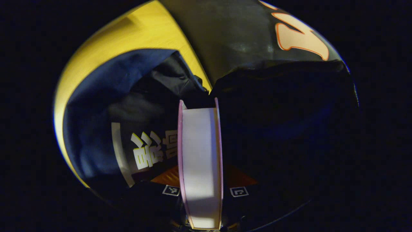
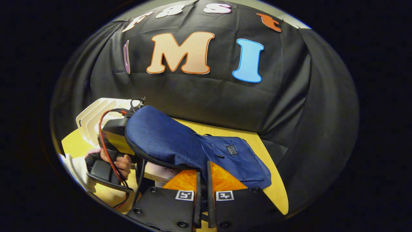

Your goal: Open the schoolbag, grab two books from the bookshelf and put them into the schoolbag.

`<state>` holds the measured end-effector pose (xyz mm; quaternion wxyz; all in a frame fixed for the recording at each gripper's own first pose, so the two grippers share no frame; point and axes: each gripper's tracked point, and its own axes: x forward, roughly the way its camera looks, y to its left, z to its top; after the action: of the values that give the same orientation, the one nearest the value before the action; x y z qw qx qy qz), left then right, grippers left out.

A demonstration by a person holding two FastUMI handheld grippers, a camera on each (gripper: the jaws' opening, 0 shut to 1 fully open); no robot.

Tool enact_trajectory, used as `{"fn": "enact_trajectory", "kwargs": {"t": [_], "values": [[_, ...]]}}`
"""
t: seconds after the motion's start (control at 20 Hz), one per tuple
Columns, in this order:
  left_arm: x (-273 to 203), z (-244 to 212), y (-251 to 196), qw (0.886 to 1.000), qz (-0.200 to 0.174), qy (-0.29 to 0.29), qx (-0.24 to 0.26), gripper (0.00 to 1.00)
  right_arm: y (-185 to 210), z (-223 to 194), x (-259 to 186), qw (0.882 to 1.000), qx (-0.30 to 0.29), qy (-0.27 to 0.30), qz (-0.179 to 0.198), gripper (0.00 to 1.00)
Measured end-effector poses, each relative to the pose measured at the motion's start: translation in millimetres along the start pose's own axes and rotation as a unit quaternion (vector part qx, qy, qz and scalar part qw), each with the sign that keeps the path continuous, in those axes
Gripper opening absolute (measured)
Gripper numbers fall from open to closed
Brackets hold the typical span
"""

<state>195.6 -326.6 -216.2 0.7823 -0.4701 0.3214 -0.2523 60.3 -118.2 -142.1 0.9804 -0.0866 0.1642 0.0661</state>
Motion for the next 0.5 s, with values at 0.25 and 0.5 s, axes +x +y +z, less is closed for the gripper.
{"fn": "enact_trajectory", "kwargs": {"t": [0.25, 0.5], "values": [[10.2, -7.8, 1.5, 1.000, 0.016, 0.004, 0.007, 0.46, -2.6, -2.3, 0.1, 1.000, 0.005, 0.001, -0.002, 0.11], [-9.2, -17.0, -1.5, 0.996, 0.055, 0.028, 0.069, 0.69, -5.7, -2.7, -0.3, 1.000, 0.009, -0.001, -0.004, 0.11]]}}
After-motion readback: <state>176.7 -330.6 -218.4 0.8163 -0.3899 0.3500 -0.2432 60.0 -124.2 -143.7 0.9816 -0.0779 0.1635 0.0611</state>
